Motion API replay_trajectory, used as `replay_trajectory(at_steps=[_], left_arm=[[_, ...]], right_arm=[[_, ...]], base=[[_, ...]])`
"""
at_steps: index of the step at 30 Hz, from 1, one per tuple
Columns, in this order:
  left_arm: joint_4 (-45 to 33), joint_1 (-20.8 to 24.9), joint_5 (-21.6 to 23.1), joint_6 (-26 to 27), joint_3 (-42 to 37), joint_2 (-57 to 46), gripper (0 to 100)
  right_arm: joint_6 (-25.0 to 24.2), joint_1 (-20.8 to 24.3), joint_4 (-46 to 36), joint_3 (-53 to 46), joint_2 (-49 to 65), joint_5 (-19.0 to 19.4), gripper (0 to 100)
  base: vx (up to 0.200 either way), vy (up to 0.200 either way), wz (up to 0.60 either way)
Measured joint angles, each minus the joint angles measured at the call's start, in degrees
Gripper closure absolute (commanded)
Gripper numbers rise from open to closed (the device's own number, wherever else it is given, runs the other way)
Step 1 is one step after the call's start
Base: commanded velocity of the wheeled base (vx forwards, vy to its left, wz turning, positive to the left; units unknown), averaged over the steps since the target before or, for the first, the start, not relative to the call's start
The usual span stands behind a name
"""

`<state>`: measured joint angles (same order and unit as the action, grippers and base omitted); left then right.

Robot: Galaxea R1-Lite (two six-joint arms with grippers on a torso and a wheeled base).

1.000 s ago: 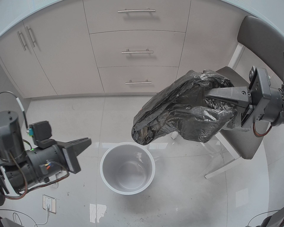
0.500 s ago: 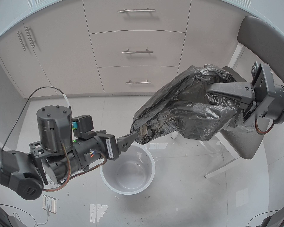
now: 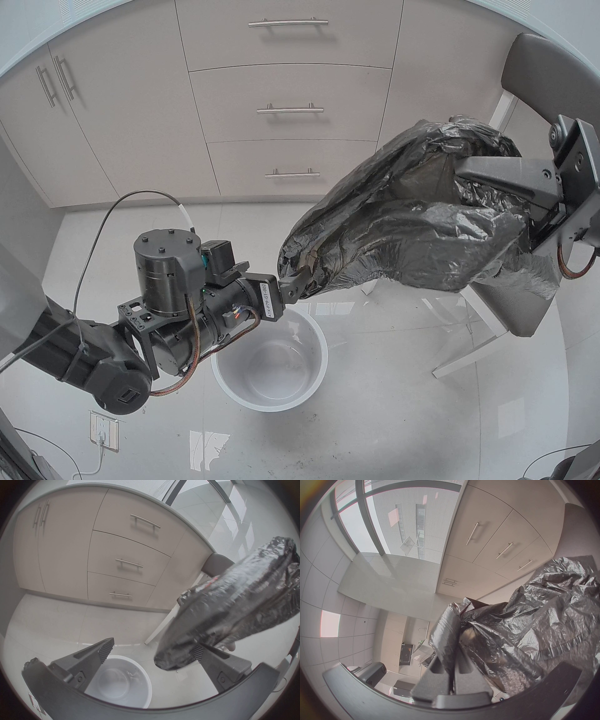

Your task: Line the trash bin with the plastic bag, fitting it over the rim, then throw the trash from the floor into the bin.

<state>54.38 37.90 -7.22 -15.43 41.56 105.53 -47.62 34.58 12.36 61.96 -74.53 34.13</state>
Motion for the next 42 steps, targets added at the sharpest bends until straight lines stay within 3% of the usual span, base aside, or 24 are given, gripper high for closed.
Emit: replay_trajectory(at_steps=[7, 33, 34, 42], left_arm=[[3.69, -0.69, -3.38, -0.06, 1.77, 3.17, 0], [4.30, 4.77, -3.36, -0.40, 3.01, 2.84, 0], [4.33, 4.88, -3.34, -0.41, 3.01, 2.84, 100], [4.30, 4.92, -3.40, -0.44, 3.01, 2.88, 100]], right_arm=[[-0.01, 0.67, 0.00, -0.80, 1.68, 0.33, 100], [-0.01, 3.19, 0.12, -2.76, 2.88, 2.07, 100], [-0.01, 3.19, 0.17, -2.76, 2.88, 2.10, 100], [-0.01, 3.28, 0.20, -2.76, 2.99, 2.05, 100]], base=[[0.000, 0.000, 0.00], [0.000, 0.000, 0.00], [0.000, 0.000, 0.00], [0.000, 0.000, 0.00]])
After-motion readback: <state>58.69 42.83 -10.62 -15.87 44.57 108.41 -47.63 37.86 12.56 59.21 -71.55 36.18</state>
